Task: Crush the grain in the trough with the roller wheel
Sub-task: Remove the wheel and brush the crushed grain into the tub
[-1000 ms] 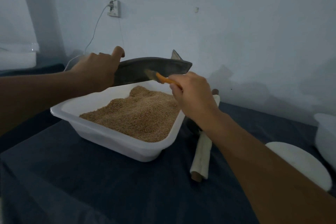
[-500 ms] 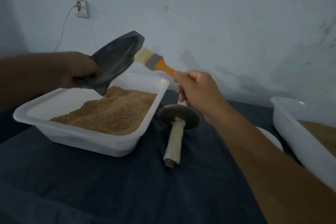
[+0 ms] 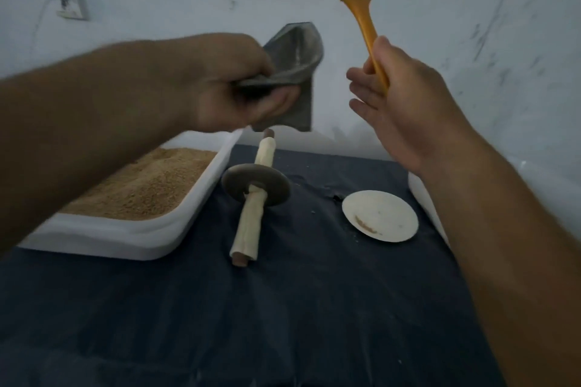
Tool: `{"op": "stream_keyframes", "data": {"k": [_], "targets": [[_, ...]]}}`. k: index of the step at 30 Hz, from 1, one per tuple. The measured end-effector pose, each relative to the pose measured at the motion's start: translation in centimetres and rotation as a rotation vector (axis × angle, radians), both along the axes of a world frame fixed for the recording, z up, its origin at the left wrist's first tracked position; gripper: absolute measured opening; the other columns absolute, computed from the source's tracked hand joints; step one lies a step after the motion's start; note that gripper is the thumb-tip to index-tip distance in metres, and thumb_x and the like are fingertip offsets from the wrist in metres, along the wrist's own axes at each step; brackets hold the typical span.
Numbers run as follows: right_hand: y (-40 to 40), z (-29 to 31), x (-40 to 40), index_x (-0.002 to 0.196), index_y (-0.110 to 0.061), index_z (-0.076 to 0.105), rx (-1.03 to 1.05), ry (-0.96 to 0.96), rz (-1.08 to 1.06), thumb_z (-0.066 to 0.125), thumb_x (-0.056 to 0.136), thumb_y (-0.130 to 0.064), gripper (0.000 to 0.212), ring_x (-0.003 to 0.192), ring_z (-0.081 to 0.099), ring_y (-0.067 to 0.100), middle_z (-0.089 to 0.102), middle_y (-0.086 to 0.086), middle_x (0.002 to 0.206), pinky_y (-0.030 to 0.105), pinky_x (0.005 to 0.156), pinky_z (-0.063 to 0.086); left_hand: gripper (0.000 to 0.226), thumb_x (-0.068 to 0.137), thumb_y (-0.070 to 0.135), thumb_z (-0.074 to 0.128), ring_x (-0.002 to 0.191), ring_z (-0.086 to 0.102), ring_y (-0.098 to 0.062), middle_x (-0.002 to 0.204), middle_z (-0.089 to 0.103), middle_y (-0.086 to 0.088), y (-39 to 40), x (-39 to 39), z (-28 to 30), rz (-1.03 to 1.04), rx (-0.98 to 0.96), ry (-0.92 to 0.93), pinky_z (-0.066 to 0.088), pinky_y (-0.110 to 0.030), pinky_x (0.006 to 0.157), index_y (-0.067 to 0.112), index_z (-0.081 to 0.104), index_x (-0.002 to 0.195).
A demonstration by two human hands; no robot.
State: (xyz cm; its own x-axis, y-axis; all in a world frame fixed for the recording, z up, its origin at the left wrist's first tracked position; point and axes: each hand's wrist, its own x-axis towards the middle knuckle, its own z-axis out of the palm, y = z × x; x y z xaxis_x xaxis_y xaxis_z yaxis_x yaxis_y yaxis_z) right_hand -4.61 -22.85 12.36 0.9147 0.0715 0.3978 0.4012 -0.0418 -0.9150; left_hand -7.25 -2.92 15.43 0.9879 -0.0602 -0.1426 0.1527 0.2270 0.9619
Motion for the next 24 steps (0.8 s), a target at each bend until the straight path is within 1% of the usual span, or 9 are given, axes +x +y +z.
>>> {"op": "stream_keyframes", "data": {"k": [1,3,5,7,9,14,19,21,24], "targets": [[-0.7,0.0,-0.1,0.083,-0.02,0.055,0.017,0.011,-0.002,0.045,0.105,-0.046,0.035,0.107,0.062,0.015,0.067,0.006,0.106,0.042,0.107,0.048,0.025,0.094,-0.006,0.04,0.054,0.068,-0.017,0.063,0.064,-0.016,-1.6,-0.1,-0.4,-0.028,-0.029,-0.007,0.05,-0.017,0.04,0.003,0.052,0.114],[-2.0,-0.4,-0.1,0.076,-0.022,0.05,0.067,0.047,-0.006,0.049,0.1,-0.044,0.032,0.091,0.052,0.021,0.051,0.003,0.082,0.042,0.101,0.05,0.021,0.093,-0.009,0.035,0.047,0.067,-0.023,0.059,0.063,-0.02,-5.2,-0.8,-1.1,-0.078,-0.028,-0.014,0.049,-0.02,0.036,-0.001,0.05,0.106],[-3.4,-1.4,0.2,0.073,-0.024,0.048,0.099,0.086,-0.087,0.051,0.095,-0.041,0.029,0.081,0.042,0.023,0.04,0.0,0.073,0.04,0.083,0.049,0.02,0.092,-0.01,0.035,0.046,0.067,-0.022,0.055,0.064,-0.017,-8.7,-1.0,-3.0,-0.129,-0.053,-0.014,0.049,-0.022,0.038,-0.002,0.053,0.097],[-4.4,-3.2,0.6,0.068,-0.025,0.047,0.137,0.136,-0.169,0.052,0.095,-0.037,0.029,0.065,0.044,0.016,0.04,-0.004,0.063,0.035,0.067,0.041,0.022,0.093,-0.01,0.037,0.048,0.067,-0.019,0.055,0.066,-0.012,-10.9,-0.6,-5.0,-0.144,-0.053,0.01,0.051,-0.022,0.041,0.0,0.057,0.091],[-4.9,-5.7,1.1,0.065,-0.027,0.046,0.166,0.216,-0.213,0.053,0.095,-0.034,0.031,0.054,0.045,0.012,0.043,-0.007,0.055,0.032,0.059,0.038,0.022,0.093,-0.009,0.043,0.05,0.069,-0.015,0.058,0.07,-0.008,-12.2,-0.8,-7.3,-0.126,0.019,0.011,0.054,-0.023,0.044,0.002,0.061,0.087],[-4.2,-11.0,3.2,0.066,-0.024,0.041,0.218,0.37,-0.188,0.049,0.099,-0.037,0.036,0.063,0.043,0.02,0.042,-0.002,0.059,0.036,0.063,0.035,0.021,0.09,-0.003,0.051,0.071,0.074,-0.025,0.086,0.076,-0.014,-11.5,-0.1,-12.5,-0.038,0.188,0.002,0.063,-0.04,0.064,0.004,0.068,0.101],[-2.7,-12.1,4.8,0.07,-0.023,0.043,0.137,0.408,-0.163,0.046,0.101,-0.042,0.036,0.063,0.045,0.018,0.045,-0.003,0.061,0.035,0.063,0.036,0.022,0.088,0.0,0.053,0.075,0.075,-0.025,0.084,0.076,-0.01,-10.2,1.1,-14.5,0.015,0.162,0.008,0.063,-0.043,0.069,0.009,0.069,0.1],[-2.1,-12.4,5.2,0.071,-0.022,0.043,0.116,0.424,-0.153,0.047,0.101,-0.042,0.036,0.067,0.043,0.021,0.043,-0.002,0.064,0.038,0.069,0.035,0.022,0.088,0.002,0.053,0.079,0.075,-0.026,0.084,0.076,-0.009,-9.7,1.6,-15.2,0.019,0.186,-0.002,0.063,-0.045,0.071,0.012,0.07,0.097],[-1.3,-13.0,5.8,0.072,-0.021,0.045,0.117,0.458,-0.139,0.048,0.101,-0.04,0.035,0.075,0.045,0.024,0.044,0.001,0.068,0.042,0.075,0.037,0.021,0.09,0.002,0.053,0.078,0.075,-0.024,0.087,0.076,-0.01,-9.0,2.0,-15.9,0.033,0.179,0.025,0.062,-0.038,0.066,0.011,0.069,0.101]]}}
